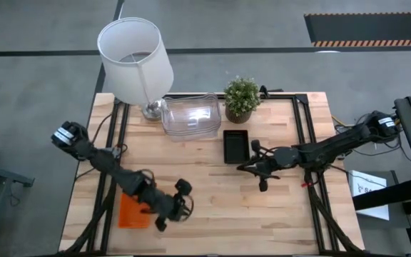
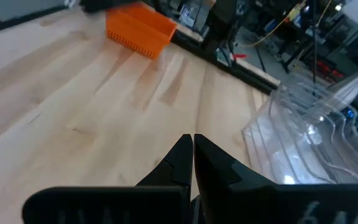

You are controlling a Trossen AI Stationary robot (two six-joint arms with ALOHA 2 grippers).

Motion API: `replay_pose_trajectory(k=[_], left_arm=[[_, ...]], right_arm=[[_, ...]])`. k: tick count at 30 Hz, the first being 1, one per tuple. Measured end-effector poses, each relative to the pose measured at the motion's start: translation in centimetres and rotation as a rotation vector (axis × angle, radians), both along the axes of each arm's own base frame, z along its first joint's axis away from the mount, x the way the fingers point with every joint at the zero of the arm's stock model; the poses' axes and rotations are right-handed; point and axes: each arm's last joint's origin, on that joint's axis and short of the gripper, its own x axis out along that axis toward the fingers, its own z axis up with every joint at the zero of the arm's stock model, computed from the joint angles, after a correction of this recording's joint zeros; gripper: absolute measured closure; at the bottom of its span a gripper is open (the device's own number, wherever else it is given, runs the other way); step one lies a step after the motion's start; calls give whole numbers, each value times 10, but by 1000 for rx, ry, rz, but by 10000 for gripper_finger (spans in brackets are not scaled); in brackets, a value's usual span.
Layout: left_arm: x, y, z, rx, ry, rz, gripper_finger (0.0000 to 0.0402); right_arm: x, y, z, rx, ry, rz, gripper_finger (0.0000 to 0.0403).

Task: Stack baskets by color
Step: Return to Home Position

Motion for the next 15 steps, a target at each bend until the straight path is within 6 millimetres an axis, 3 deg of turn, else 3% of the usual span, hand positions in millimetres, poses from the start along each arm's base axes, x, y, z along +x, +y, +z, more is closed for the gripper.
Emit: replay_pose_trajectory(k=[4, 7, 11, 15], left_arm=[[-2, 30, -15, 14, 14, 17, 369], [-15, 49, -16, 19, 13, 43, 369], [-44, 67, -7, -13, -48, 63, 369], [-78, 87, 4, -23, -170, 127, 369]], right_arm=[[-11, -2, 2, 4, -29, 27, 394], [-21, -4, 5, 23, -66, 30, 394], [-40, -8, 0, 48, -99, 73, 394], [-56, -22, -1, 63, -183, -22, 394]])
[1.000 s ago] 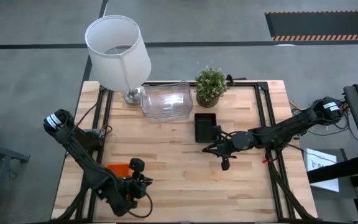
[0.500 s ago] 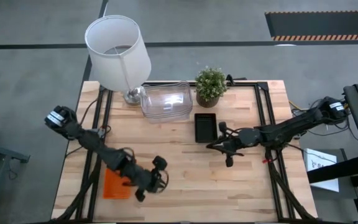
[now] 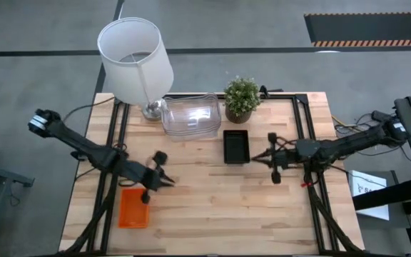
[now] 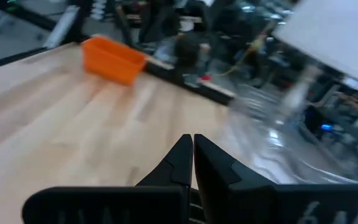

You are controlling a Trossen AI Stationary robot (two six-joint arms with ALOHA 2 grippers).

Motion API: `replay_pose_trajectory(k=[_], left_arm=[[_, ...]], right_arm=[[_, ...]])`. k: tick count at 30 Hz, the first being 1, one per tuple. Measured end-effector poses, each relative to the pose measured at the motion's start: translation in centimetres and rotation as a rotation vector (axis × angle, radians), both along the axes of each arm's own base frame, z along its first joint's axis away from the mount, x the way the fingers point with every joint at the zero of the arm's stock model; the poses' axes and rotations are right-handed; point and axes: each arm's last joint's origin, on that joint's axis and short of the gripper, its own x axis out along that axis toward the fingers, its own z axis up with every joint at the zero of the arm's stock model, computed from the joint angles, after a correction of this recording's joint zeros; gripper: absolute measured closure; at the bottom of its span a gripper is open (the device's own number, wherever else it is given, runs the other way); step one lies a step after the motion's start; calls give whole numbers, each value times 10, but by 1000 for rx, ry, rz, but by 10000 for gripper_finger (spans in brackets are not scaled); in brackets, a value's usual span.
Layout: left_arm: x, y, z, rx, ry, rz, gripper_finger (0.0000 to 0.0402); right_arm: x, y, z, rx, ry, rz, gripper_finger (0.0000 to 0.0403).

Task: Stack baskets by color
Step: Return to Home Position

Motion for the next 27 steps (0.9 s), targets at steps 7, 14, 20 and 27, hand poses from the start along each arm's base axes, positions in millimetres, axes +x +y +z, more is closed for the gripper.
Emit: replay_pose_trajectory(k=[7, 14, 20, 27], left_arm=[[-52, 30, -6, 10, -193, 107, 369], [-80, 45, -30, -27, -319, 168, 369], [-93, 53, -56, -47, -384, 214, 369], [-99, 56, -66, -91, -526, 201, 369]], right_arm=[[-30, -24, 1, 3, -88, -120, 394], [-67, -32, 11, 16, -183, -163, 394], [-82, -33, 10, 46, -238, -171, 394], [-77, -34, -11, 50, -163, -190, 394]])
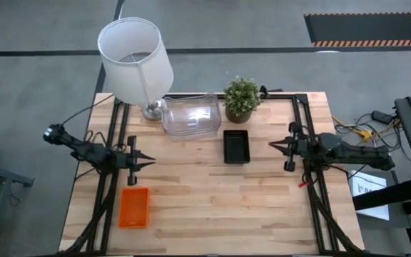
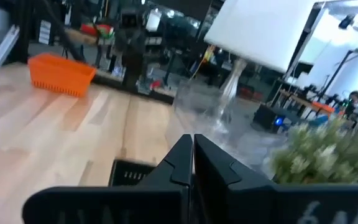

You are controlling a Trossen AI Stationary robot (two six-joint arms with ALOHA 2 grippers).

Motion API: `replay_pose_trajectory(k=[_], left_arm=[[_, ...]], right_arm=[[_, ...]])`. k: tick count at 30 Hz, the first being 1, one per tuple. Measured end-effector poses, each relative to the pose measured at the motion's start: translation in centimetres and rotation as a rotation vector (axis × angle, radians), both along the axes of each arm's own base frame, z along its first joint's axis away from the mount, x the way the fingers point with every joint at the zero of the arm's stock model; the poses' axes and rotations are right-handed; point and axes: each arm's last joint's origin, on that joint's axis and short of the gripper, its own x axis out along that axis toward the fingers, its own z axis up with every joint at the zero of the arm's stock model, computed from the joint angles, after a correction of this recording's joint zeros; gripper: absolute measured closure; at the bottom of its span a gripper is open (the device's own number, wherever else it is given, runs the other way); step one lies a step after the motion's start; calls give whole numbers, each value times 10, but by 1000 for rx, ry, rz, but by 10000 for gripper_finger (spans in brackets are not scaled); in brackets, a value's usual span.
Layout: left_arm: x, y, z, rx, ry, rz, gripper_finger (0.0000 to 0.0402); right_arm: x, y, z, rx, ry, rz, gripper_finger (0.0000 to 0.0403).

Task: Stack baskets by color
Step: Return to Home Position

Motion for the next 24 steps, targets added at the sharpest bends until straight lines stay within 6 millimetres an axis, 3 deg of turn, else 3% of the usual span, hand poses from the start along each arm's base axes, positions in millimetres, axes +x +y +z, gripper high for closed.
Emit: replay_pose_trajectory(k=[5, 16, 24], left_arm=[[-2, 1, 3, -12, -31, 10, 369], [0, 1, 0, -3, -2, 36, 369], [1, 0, -3, 10, 27, 36, 369]], right_arm=[[8, -1, -22, 1, -13, -10, 394], [8, -5, -23, -9, 1, -101, 394], [8, -5, -23, 98, -19, -102, 394]])
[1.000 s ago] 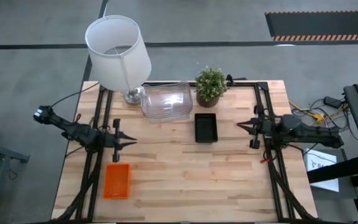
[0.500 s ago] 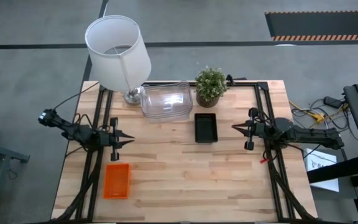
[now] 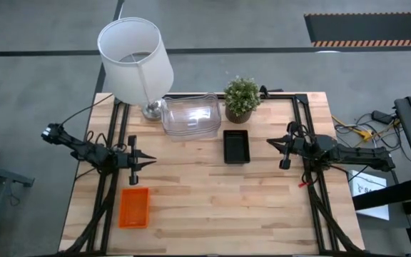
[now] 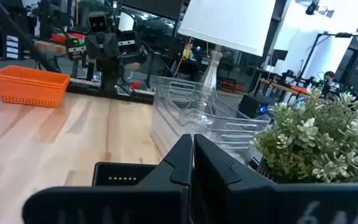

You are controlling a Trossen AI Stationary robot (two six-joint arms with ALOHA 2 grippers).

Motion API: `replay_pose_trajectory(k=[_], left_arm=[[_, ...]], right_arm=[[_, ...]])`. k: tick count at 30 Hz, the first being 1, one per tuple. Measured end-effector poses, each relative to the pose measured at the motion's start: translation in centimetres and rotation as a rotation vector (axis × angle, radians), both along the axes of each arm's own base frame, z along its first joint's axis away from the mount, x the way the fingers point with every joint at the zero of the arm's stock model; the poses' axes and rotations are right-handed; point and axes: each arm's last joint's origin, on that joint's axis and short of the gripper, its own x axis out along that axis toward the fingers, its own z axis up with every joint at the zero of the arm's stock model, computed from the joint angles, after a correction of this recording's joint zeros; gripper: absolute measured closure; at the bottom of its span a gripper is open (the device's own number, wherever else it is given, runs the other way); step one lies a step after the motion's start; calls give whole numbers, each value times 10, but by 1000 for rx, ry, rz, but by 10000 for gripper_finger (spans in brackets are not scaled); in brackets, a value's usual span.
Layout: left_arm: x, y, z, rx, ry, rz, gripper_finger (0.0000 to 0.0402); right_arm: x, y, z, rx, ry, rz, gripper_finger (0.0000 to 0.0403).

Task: Stack baskets by color
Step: Return to Home Position

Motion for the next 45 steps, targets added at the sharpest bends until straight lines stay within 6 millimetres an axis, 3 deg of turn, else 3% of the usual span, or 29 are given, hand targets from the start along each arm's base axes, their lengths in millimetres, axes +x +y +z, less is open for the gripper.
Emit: replay_pose_trajectory(k=[45], left_arm=[[7, -3, -12, 60, 125, 0, 368]], right_arm=[[0, 0, -1, -3, 3, 0, 394]])
